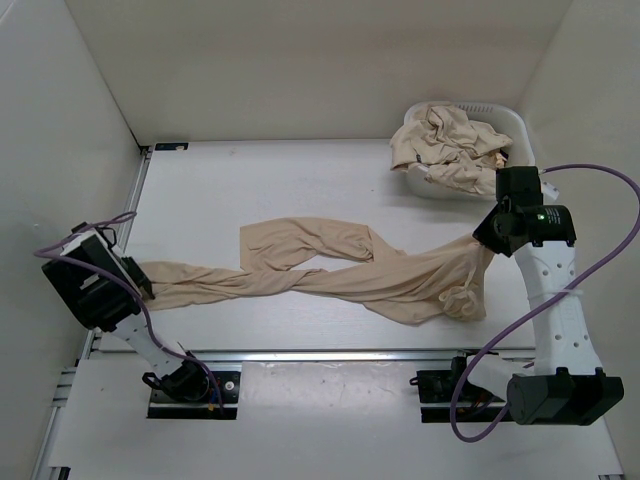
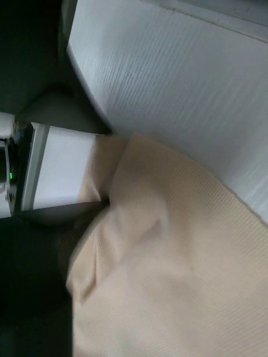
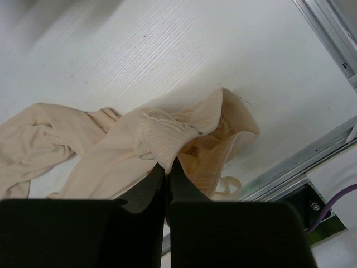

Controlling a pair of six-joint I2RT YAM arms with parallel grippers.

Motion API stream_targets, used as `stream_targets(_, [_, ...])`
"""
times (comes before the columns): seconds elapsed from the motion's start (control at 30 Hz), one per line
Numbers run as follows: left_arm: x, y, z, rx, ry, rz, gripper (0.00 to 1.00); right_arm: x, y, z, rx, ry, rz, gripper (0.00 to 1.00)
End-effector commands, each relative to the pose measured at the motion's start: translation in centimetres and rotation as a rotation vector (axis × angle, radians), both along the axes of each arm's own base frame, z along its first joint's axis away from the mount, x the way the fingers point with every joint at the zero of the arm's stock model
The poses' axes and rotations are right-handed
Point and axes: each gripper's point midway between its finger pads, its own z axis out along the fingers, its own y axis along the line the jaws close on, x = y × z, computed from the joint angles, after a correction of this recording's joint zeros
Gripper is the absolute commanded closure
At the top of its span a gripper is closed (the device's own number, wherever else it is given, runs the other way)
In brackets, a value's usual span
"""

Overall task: Fold and stack the trousers
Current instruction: Flatten the trousers out

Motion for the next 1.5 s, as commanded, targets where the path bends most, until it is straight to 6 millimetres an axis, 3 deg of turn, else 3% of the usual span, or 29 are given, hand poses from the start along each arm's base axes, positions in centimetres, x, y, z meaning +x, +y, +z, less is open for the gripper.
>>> stream_targets(0.0, [0.8,-0.4,-1.9,-0.026,-0.03,-0.006,0.75,0.2,-0.7,0.4,-0.031,-0.022,-0.02,1.0])
stream_targets(0.03, [0.2,-1.1,-2.0,-0.061,-0.007,-0.005,0.86,0.3,-0.9,0.9,-0.031,-0.036,-0.03,1.0])
stream_targets(0.13, [0.2,-2.0,-0.5,-0.09,-0.03,-0.005,0.86,0.3,-1.5,2.0,-0.049,-0.057,-0.043,1.0])
stream_targets(0.23, [-0.3,1.3,4.2,0.056,-0.082,0.047,0.86,-0.5,-2.8,5.1,-0.102,-0.101,-0.081,1.0])
stream_targets(0.3, [-0.3,3.9,9.5,0.179,-0.167,0.095,0.86,-1.3,-4.3,8.1,-0.158,-0.172,-0.141,1.0])
stream_targets(0.4, [0.1,5.3,14.8,0.293,-0.257,0.112,0.86,-2.6,-5.5,11.7,-0.204,-0.285,-0.198,1.0])
stream_targets(0.53, [0.5,5.1,17.0,0.268,-0.263,0.107,0.86,-3.9,-6.7,13.5,-0.253,-0.344,-0.257,1.0])
stream_targets(0.6, [0.8,5.0,16.1,0.207,-0.224,0.104,0.86,-4.0,-6.9,13.0,-0.274,-0.317,-0.248,1.0])
stream_targets(0.63, [1.3,5.3,16.4,0.2,-0.232,0.102,0.86,-3.7,-6.9,12.1,-0.277,-0.299,-0.245,1.0])
stream_targets(0.73, [2.8,5.7,15.0,0.148,-0.18,0.082,0.86,-2.2,-7.0,9.7,-0.296,-0.229,-0.221,1.0])
stream_targets(0.9, [4.6,4.4,13.2,0.103,-0.107,0.006,0.86,-0.1,-6.9,7.8,-0.295,-0.171,-0.207,1.0])
stream_targets(1.07, [3.2,0.6,9.4,0.044,0.037,-0.086,0.86,0.1,-6.7,7.1,-0.288,-0.161,-0.198,1.0])
stream_targets(1.17, [3.5,-1.5,8.7,0.028,0.038,-0.145,0.86,0.0,-6.7,6.8,-0.3,-0.143,-0.183,1.0])
stream_targets(1.27, [5.8,-2.6,8.0,0.044,-0.007,-0.204,0.86,-0.5,-7.1,6.7,-0.323,-0.129,-0.187,1.0])
stream_targets(1.33, [8.2,-2.0,8.2,0.086,-0.049,-0.227,0.86,-0.7,-7.5,6.8,-0.331,-0.127,-0.202,1.0])
stream_targets(1.37, [9.9,-1.5,7.5,0.104,-0.059,-0.239,0.86,-0.8,-7.7,6.9,-0.345,-0.122,-0.201,1.0])
stream_targets(1.4, [12.5,-0.6,9.1,0.144,-0.123,-0.246,0.86,-0.8,-7.8,6.9,-0.353,-0.121,-0.207,1.0])
stream_targets(1.47, [15.7,0.3,9.9,0.179,-0.181,-0.259,0.86,-1.2,-8.7,7.1,-0.377,-0.112,-0.236,1.0])
